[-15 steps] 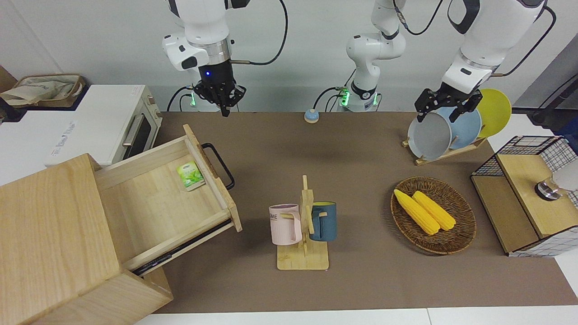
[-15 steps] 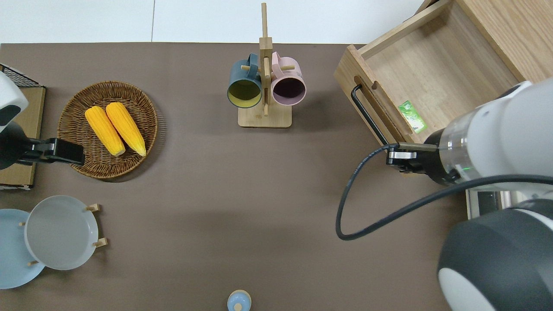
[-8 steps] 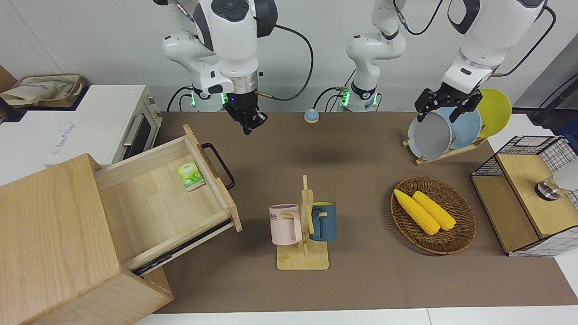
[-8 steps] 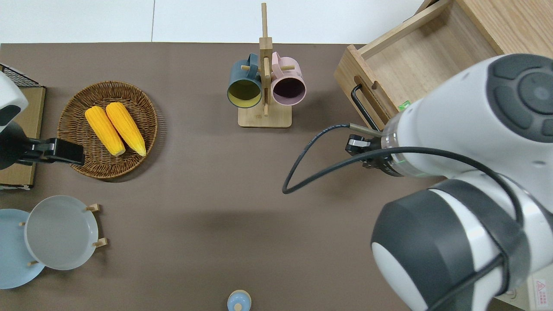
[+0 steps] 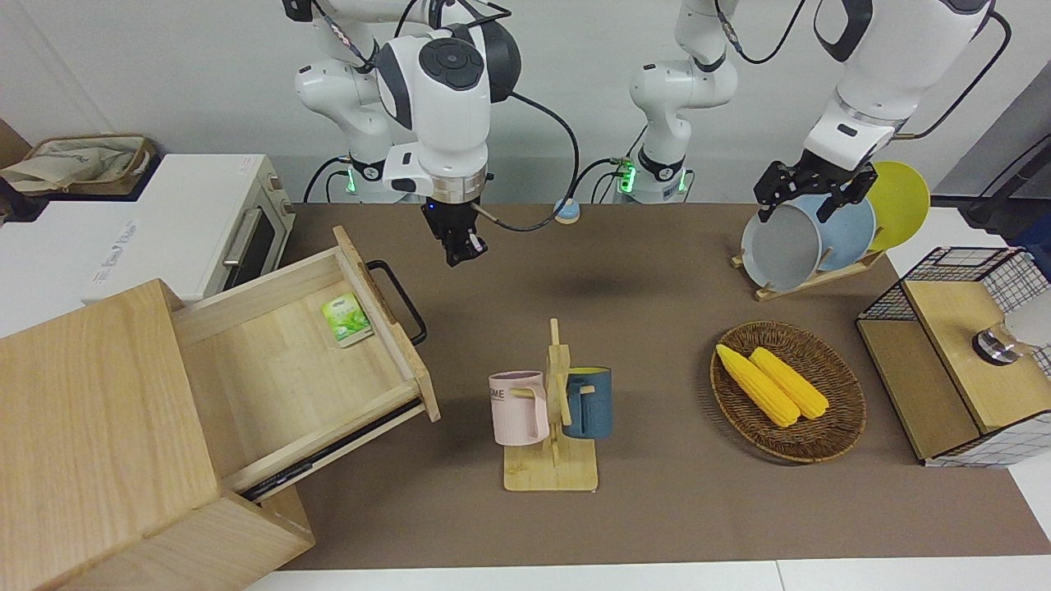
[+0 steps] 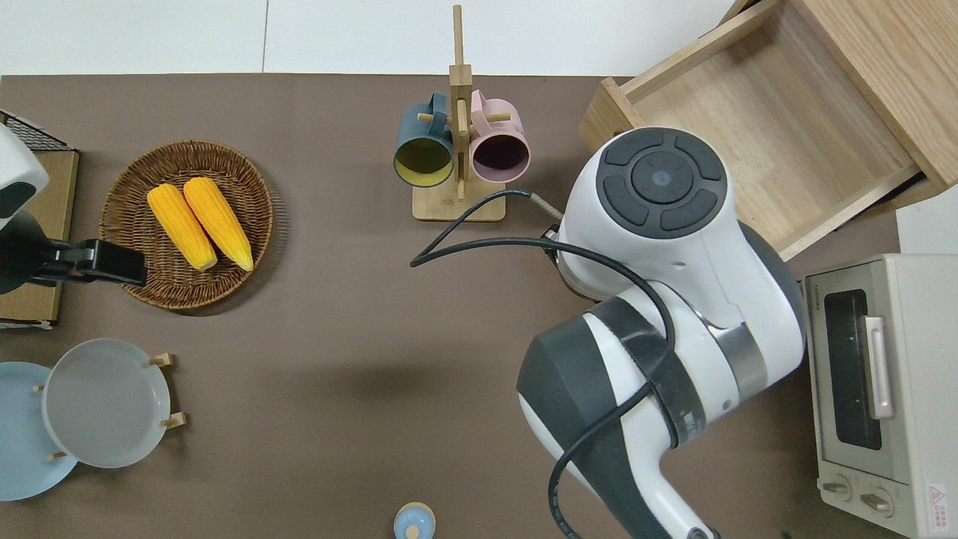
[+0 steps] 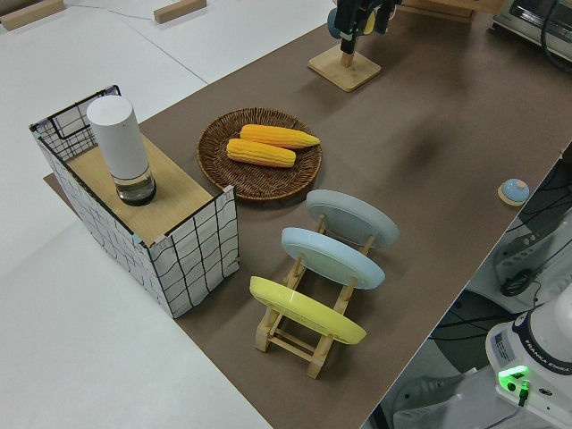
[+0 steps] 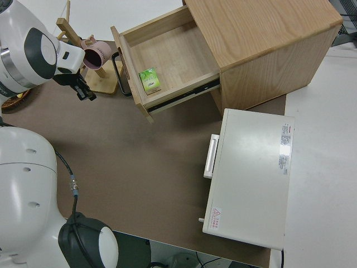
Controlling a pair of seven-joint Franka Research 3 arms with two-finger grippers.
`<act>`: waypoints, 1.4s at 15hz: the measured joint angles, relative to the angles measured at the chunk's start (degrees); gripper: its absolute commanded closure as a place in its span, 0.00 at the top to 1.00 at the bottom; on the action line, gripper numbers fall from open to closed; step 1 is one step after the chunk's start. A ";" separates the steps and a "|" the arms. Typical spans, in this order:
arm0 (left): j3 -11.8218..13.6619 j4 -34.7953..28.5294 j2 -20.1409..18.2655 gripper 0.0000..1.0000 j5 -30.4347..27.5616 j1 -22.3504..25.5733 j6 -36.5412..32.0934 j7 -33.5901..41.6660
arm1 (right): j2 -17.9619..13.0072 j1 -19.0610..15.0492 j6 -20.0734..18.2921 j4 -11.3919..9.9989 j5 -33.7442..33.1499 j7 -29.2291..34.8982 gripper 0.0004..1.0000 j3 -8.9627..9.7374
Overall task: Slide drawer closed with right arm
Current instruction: 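Push the wooden drawer away from the robot with the right arm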
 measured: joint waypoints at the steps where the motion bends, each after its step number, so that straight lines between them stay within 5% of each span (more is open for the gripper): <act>1: 0.00 0.00 0.00 0.99 0.00 0.00 0.00 0.00 | 0.00 -0.81 0.00 0.03 0.00 0.01 0.00 -0.08; 7: 0.00 0.00 0.00 0.99 0.00 0.00 0.00 0.00 | 0.86 -7.17 2.40 0.01 0.12 -0.93 0.00 -0.19; 21: 0.00 0.00 0.00 0.99 0.00 0.00 0.00 0.00 | 5.08 -11.98 7.96 0.76 0.08 -5.42 0.00 -0.43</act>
